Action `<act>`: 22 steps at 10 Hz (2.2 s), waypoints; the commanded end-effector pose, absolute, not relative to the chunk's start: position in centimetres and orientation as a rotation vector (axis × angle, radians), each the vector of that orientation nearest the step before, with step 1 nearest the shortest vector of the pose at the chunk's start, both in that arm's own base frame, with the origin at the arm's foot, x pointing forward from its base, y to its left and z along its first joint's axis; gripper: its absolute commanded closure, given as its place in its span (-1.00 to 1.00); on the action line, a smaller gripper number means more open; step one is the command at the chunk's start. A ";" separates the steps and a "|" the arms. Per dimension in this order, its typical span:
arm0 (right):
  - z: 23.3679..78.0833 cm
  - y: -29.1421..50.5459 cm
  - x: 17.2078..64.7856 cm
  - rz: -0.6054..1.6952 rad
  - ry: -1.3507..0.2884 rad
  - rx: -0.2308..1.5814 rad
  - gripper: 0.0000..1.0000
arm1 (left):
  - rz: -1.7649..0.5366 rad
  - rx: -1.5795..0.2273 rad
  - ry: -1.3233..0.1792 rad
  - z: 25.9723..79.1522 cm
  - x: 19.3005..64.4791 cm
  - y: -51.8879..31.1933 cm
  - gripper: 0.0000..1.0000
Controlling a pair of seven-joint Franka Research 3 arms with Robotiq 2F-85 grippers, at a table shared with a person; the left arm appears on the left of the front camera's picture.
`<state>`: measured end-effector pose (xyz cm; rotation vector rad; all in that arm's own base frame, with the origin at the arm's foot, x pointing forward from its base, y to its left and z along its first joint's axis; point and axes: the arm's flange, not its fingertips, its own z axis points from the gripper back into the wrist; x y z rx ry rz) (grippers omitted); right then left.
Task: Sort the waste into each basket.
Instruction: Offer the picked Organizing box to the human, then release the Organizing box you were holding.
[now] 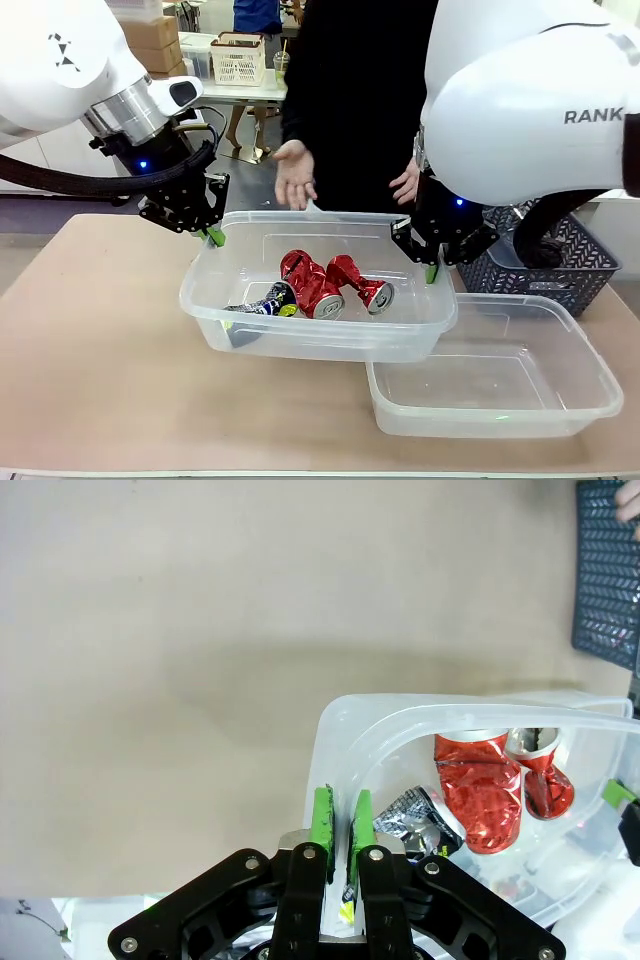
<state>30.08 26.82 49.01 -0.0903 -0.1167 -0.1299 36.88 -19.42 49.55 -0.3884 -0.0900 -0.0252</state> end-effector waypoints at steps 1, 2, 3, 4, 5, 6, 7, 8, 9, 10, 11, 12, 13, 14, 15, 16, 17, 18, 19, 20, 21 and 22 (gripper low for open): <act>49.0 26.8 30.1 -0.130 -0.117 -0.090 0.91 | -0.025 -0.388 -0.090 49.5 36.9 -19.4 0.83; 50.7 27.9 32.9 -0.144 -0.129 -0.060 0.91 | -0.040 -0.410 -0.114 51.7 39.2 -20.2 0.83; 51.7 28.6 35.8 -0.147 -0.119 -0.002 0.91 | -0.022 -0.490 -0.114 53.6 41.3 -21.2 0.83; 51.9 29.2 37.7 -0.109 -0.121 0.027 0.91 | 0.012 -0.469 -0.221 54.8 43.1 -22.3 0.83; 51.8 29.6 39.4 -0.076 -0.113 0.078 0.91 | 0.000 -0.489 -0.219 55.2 44.5 -22.9 0.83; 51.1 29.9 41.0 -0.089 -0.073 0.078 0.91 | 0.037 -0.498 -0.268 55.2 45.8 -23.2 0.83; 50.1 30.0 42.7 -0.071 -0.071 0.098 0.91 | 0.025 -0.510 -0.244 54.5 47.1 -23.3 0.83; 48.9 29.6 44.4 -0.064 -0.028 0.135 0.91 | 0.062 -0.493 -0.217 53.2 48.9 -23.1 0.83; 47.9 29.4 45.2 -0.053 -0.015 0.180 0.91 | 0.079 -0.484 -0.167 51.9 50.1 -22.9 0.83; 47.1 29.4 45.5 -0.038 -0.033 0.182 0.91 | 0.121 -0.490 -0.114 50.5 51.2 -22.6 0.83; 47.9 26.1 44.9 -0.116 -0.031 0.044 0.91 | 0.035 -0.411 -0.212 51.4 49.6 -19.0 0.83; 47.9 26.1 44.9 -0.116 -0.031 0.044 0.91 | 0.035 -0.411 -0.212 51.4 49.6 -19.0 0.83; 47.9 26.1 44.9 -0.116 -0.031 0.044 0.91 | 0.035 -0.411 -0.212 51.4 49.6 -19.0 0.83; 47.9 26.1 44.9 -0.116 -0.031 0.044 0.91 | 0.035 -0.411 -0.212 51.4 49.6 -19.0 0.83; 47.9 26.1 44.9 -0.116 -0.031 0.044 0.91 | 0.035 -0.411 -0.212 51.4 49.6 -19.0 0.83; 47.9 26.1 44.9 -0.116 -0.031 0.044 0.91 | 0.035 -0.411 -0.212 51.4 49.6 -19.0 0.83; 47.9 26.1 44.9 -0.116 -0.031 0.044 0.91 | 0.035 -0.411 -0.212 51.4 49.6 -19.0 0.83; 47.9 26.1 44.9 -0.116 -0.031 0.044 0.91 | 0.035 -0.411 -0.212 51.4 49.6 -19.0 0.83; 47.9 26.1 44.9 -0.116 -0.031 0.044 0.91 | 0.035 -0.411 -0.212 51.4 49.6 -19.0 0.83; 48.0 25.6 45.5 -0.104 -0.040 0.049 0.91 | 0.028 -0.394 -0.196 50.9 49.8 -18.6 0.83; 47.2 22.5 44.5 -0.166 -0.077 0.101 0.19 | -0.035 -0.474 -0.140 50.7 49.7 -18.6 -0.35; 47.2 20.6 43.8 -0.223 -0.106 0.151 -0.27 | -0.038 -0.471 -0.167 50.8 49.4 -18.9 -0.35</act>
